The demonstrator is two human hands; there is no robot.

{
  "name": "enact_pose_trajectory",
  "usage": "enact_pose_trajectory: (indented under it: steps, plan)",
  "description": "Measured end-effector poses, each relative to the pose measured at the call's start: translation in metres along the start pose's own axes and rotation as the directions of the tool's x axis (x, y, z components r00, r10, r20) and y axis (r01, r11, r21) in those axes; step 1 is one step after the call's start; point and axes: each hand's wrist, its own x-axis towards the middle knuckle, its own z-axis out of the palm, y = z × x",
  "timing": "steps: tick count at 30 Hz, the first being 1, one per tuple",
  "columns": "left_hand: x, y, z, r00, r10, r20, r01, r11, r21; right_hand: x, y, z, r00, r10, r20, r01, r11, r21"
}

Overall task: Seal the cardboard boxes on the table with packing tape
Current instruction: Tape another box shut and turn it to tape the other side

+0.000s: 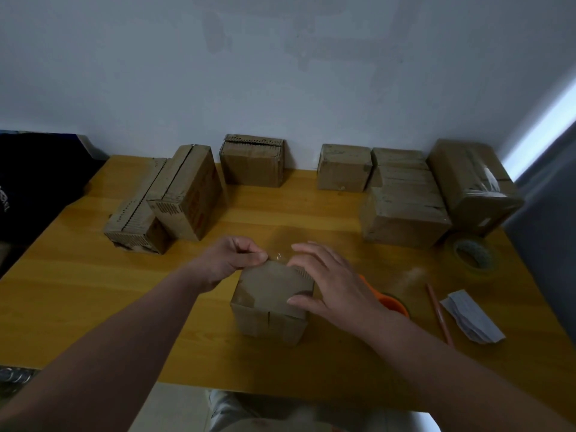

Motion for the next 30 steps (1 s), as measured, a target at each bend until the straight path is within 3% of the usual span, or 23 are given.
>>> enact_pose_trajectory:
  steps: [6,10,12,14,16,18,21,24,27,30]
  plan:
    - [-0.003,-0.002,0.012,0.993,0.058,-0.107,-0.060,0.998,-0.017,-0.001,-0.003,-0.002,0.994,0.099,0.054,-0.102,0.992,0.069]
    - [0.002,-0.003,0.024,0.932,0.076,-0.356,-0.081,0.997,0.001,-0.004,-0.007,0.001,0.978,0.175,0.109,-0.194,0.961,0.197]
    - [0.002,0.001,0.026,0.837,0.190,-0.513,-0.107,0.977,0.186,-0.005,-0.006,0.005,0.971,0.209,0.112,-0.232,0.939,0.254]
    - [-0.005,0.003,0.026,0.738,0.386,-0.553,-0.101,0.874,0.475,-0.007,-0.004,0.008,0.958,0.264,0.115,-0.287,0.908,0.306]
    - [-0.021,0.001,0.029,0.676,0.572,-0.465,-0.127,0.711,0.691,-0.008,-0.002,0.012,0.940,0.321,0.119,-0.342,0.869,0.359]
    - [-0.038,-0.009,0.032,0.661,0.699,-0.273,-0.197,0.512,0.836,-0.008,0.000,0.016,0.920,0.371,0.127,-0.389,0.825,0.409]
    - [-0.056,-0.027,0.032,0.693,0.721,0.004,-0.319,0.302,0.898,-0.009,0.001,0.021,0.886,0.432,0.169,-0.456,0.745,0.487]
    - [-0.063,-0.039,0.025,0.747,0.654,0.121,-0.325,0.201,0.924,-0.012,0.002,0.023,0.872,0.455,0.183,-0.478,0.708,0.520]
    - [-0.063,-0.041,0.022,0.769,0.616,0.171,-0.318,0.136,0.938,-0.016,0.002,0.024,0.883,0.437,0.174,-0.463,0.744,0.482]
    - [-0.066,-0.044,0.022,0.811,0.562,0.160,-0.298,0.164,0.940,-0.019,0.002,0.021,0.901,0.393,0.182,-0.432,0.782,0.450]
